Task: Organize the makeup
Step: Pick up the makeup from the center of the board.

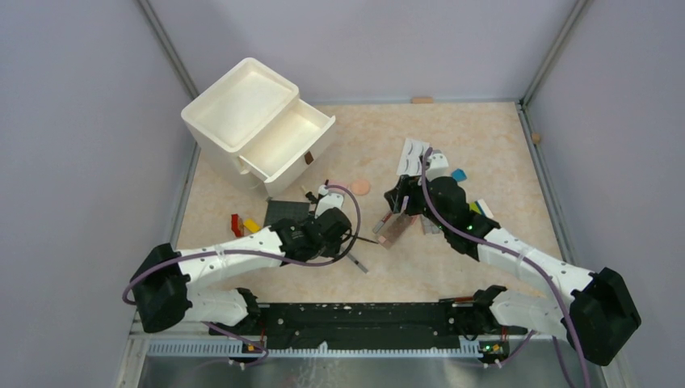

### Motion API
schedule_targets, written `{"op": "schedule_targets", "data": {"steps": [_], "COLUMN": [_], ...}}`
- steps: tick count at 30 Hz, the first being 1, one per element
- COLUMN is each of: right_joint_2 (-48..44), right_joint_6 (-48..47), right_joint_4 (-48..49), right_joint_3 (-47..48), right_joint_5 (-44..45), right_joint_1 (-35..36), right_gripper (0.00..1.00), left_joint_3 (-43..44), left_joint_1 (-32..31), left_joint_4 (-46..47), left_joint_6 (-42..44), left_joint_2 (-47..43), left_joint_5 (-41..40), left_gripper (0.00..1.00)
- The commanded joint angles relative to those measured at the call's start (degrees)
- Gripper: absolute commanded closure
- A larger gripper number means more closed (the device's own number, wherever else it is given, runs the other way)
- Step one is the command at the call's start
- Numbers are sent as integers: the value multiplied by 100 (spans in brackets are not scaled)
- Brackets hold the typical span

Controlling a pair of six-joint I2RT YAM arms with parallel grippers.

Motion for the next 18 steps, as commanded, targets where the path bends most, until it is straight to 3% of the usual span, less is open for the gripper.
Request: {"op": "schedule_targets", "data": {"steps": [1, 3, 6, 18], "right_joint_2": [-162, -162, -167, -199], "right_joint_6": [-22, -28, -57, -81], "right_joint_4": [46, 28, -15, -64], "right_joint_3": [1, 15, 29, 14], "right_joint_5": [41, 41, 44, 81], "right_joint_1": [-66, -72, -75, -84], "right_gripper": [34, 34, 34, 34], "left_joint_3": [82, 94, 155, 356], "left_joint_1": [-26, -22, -27, -22], "left_joint_4": [100, 94, 102, 196], "left_joint_6": [8, 4, 6, 143], "left_joint_2": [96, 111, 170, 384], "left_joint_5": [-240, -316, -420, -450], "left_gripper": [42, 36, 35, 46]}}
